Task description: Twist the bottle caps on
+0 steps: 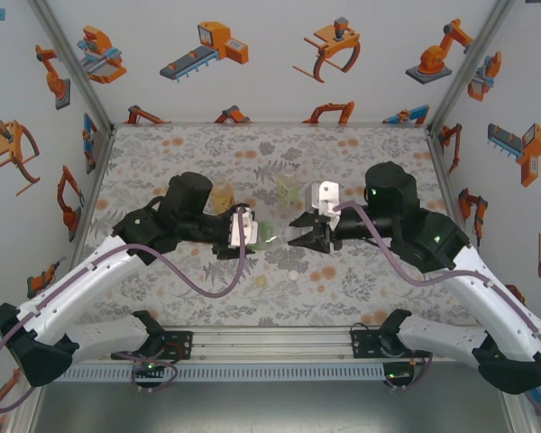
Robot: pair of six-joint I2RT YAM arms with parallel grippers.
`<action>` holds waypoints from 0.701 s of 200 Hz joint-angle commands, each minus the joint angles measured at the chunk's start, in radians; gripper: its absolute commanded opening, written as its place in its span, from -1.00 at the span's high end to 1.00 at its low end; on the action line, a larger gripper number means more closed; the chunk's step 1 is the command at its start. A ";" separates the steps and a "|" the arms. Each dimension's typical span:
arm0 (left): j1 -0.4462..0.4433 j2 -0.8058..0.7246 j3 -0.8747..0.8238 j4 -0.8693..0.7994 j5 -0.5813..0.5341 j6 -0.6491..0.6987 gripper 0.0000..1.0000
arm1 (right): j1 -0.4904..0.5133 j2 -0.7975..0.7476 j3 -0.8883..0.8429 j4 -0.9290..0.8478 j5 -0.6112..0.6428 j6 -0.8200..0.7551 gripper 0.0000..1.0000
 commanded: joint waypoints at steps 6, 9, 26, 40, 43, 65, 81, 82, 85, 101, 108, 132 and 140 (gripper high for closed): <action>-0.012 -0.007 0.050 0.024 0.082 -0.021 1.00 | 0.028 -0.013 -0.021 -0.006 0.010 -0.077 1.00; -0.012 -0.006 0.051 0.024 0.087 -0.023 1.00 | 0.031 -0.016 -0.022 -0.006 0.008 -0.086 1.00; -0.012 -0.004 0.061 0.009 0.119 -0.027 1.00 | 0.048 -0.030 -0.029 -0.021 -0.005 -0.154 1.00; -0.012 0.006 0.078 -0.016 0.140 -0.032 1.00 | 0.065 -0.039 -0.028 -0.043 -0.005 -0.221 1.00; -0.012 0.009 0.082 -0.024 0.145 -0.032 1.00 | 0.068 -0.040 -0.027 -0.049 -0.003 -0.234 1.00; -0.012 0.033 0.113 -0.072 0.174 -0.039 1.00 | 0.100 -0.037 -0.012 -0.085 0.037 -0.318 1.00; -0.012 0.043 0.125 -0.091 0.194 -0.043 1.00 | 0.121 -0.027 0.008 -0.115 0.062 -0.371 1.00; -0.012 0.043 0.127 -0.092 0.197 -0.043 1.00 | 0.123 -0.026 0.009 -0.117 0.064 -0.374 1.00; -0.012 0.044 0.127 -0.093 0.201 -0.043 1.00 | 0.127 -0.023 0.014 -0.125 0.069 -0.385 1.00; -0.012 0.046 0.135 -0.102 0.216 -0.045 1.00 | 0.149 -0.007 0.036 -0.161 0.096 -0.420 1.00; -0.012 0.046 0.138 -0.108 0.222 -0.045 1.00 | 0.153 0.000 0.043 -0.173 0.100 -0.434 1.00; -0.012 0.050 0.145 -0.120 0.247 -0.046 1.00 | 0.165 0.011 0.048 -0.189 0.096 -0.463 1.00; -0.012 0.051 0.146 -0.123 0.252 -0.046 1.00 | 0.167 0.009 0.043 -0.183 0.090 -0.466 1.00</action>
